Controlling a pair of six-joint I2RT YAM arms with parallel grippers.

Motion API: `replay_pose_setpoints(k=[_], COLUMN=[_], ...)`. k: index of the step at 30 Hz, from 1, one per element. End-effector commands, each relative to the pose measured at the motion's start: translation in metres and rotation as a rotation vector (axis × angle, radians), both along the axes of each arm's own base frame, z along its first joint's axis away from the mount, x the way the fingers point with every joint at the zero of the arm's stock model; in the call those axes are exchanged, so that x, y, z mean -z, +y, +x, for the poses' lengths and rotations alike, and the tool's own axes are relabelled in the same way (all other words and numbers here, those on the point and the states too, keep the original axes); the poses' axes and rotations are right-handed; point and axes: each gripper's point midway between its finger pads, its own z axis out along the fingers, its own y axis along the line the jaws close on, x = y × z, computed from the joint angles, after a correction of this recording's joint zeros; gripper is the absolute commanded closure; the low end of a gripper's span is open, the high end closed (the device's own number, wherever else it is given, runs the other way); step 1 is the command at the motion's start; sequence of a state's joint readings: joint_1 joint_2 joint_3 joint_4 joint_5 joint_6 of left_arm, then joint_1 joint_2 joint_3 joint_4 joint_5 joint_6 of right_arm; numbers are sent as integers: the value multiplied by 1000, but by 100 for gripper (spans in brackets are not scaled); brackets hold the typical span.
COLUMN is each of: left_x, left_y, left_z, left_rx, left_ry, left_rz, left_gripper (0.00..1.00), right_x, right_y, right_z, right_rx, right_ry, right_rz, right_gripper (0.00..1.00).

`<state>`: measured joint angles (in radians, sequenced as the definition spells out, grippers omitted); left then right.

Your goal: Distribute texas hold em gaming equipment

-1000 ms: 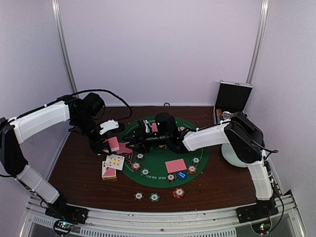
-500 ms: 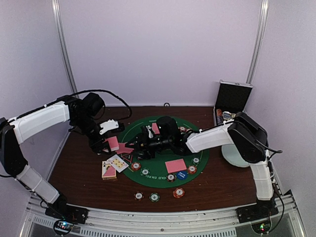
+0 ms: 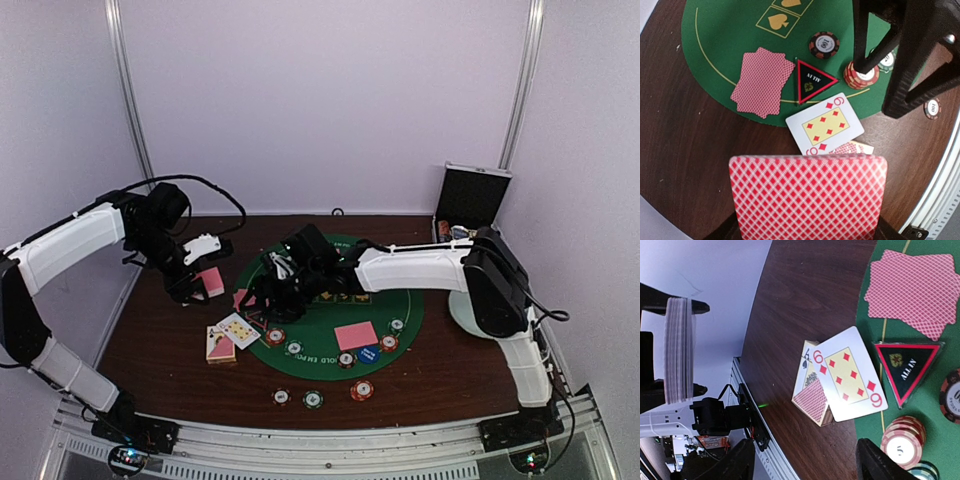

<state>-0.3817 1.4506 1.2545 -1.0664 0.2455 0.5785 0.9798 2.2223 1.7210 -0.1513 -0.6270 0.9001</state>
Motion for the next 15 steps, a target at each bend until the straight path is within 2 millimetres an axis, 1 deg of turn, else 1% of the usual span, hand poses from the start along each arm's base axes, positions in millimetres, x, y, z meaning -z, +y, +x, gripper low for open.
replay_pose_setpoints(k=[1,5,10,15], left_x=[-12,-15,-18,-20], left_y=[17,23,23,22], left_z=[-5,-10,-13,-14], left_rx=[-11,-18,-15,-14], left_ry=[-30,-30,-36,-37], left_rz=[-16,-12,-22,-31], left_gripper=[100,100,100,100], right_x=[31,49,67,82], right_y=[6,15,25,28], right_z=[-2,3,-1,-4], right_rx=[-64,-79,-101,-113], right_ry=[-83,-97,-89,-104], right_rz=[-151,-205,-234,-284], right_gripper=[27,26,24,24])
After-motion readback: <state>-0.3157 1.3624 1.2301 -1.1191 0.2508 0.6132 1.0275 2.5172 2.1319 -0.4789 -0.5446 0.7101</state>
